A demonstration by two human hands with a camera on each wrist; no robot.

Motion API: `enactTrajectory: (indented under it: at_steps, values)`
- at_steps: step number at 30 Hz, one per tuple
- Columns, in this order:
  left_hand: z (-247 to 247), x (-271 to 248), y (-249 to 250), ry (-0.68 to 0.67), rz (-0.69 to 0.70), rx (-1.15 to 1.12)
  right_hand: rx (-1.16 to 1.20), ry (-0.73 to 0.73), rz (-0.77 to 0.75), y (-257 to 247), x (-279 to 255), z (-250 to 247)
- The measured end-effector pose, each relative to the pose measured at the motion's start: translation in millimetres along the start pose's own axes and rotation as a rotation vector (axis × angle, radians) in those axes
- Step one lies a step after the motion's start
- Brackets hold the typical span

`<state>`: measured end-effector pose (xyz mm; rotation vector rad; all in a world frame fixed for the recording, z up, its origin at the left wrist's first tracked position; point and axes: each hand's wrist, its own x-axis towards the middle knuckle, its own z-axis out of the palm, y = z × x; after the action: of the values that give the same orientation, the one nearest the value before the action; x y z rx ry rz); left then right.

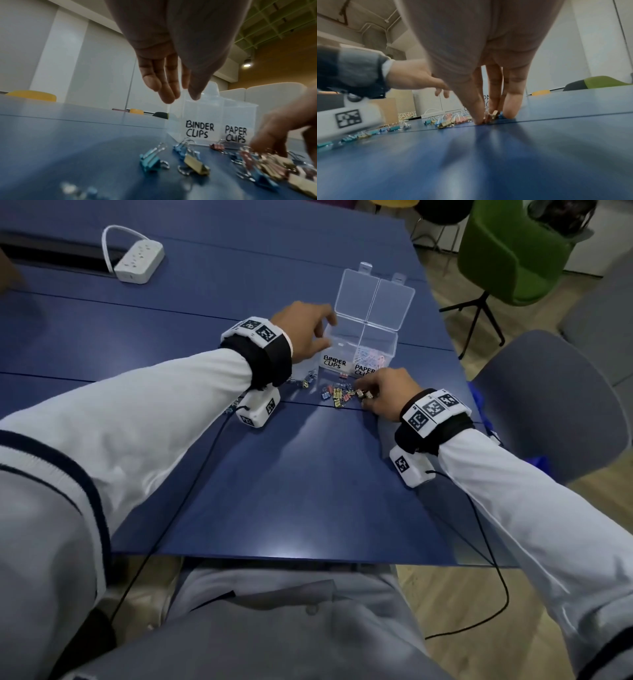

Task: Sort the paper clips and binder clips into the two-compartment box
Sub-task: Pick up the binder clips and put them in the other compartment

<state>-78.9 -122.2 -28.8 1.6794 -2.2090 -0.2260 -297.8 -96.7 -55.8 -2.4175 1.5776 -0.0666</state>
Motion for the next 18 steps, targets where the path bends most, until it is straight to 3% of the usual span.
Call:
enactTrajectory:
  at_steps: [3, 11, 18]
  values:
    - [2, -18, 5, 0.078, 0.028, 0.005, 0.003, 0.016, 0.022, 0, 1, 0]
    - [25, -34, 21, -0.315, 0.124, 0.18, 0.073, 0.037, 0.051, -4, 1, -5]
    - [29, -30, 33, -0.346, 0.131, 0.149, 0.065, 0.035, -0.023, -7, -4, -3]
